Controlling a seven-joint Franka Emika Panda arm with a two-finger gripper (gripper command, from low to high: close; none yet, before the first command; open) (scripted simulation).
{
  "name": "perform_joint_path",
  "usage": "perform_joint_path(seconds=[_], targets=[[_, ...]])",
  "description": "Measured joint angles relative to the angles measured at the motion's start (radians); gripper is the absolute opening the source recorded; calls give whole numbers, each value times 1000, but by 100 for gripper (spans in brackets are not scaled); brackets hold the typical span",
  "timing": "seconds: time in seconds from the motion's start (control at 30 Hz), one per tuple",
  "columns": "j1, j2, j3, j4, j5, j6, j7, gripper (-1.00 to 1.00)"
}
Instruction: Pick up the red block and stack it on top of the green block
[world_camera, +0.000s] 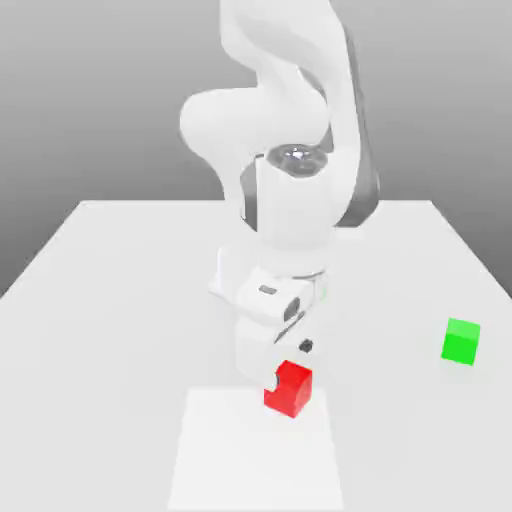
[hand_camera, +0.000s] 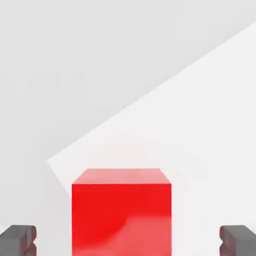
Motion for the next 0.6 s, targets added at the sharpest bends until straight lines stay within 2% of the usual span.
perform_joint_path(seconds=[0.03, 0.07, 0.3, 0.47, 0.6], targets=[[-15, 36, 19, 5, 14, 31, -11, 0], [-33, 67, 38, 9, 22, 58, -18, -100], [-40, 72, 45, 10, 21, 60, -16, -100], [-39, -84, 25, -12, -51, -73, 36, -100], [-31, -200, 38, -23, -69, -179, 27, -100]])
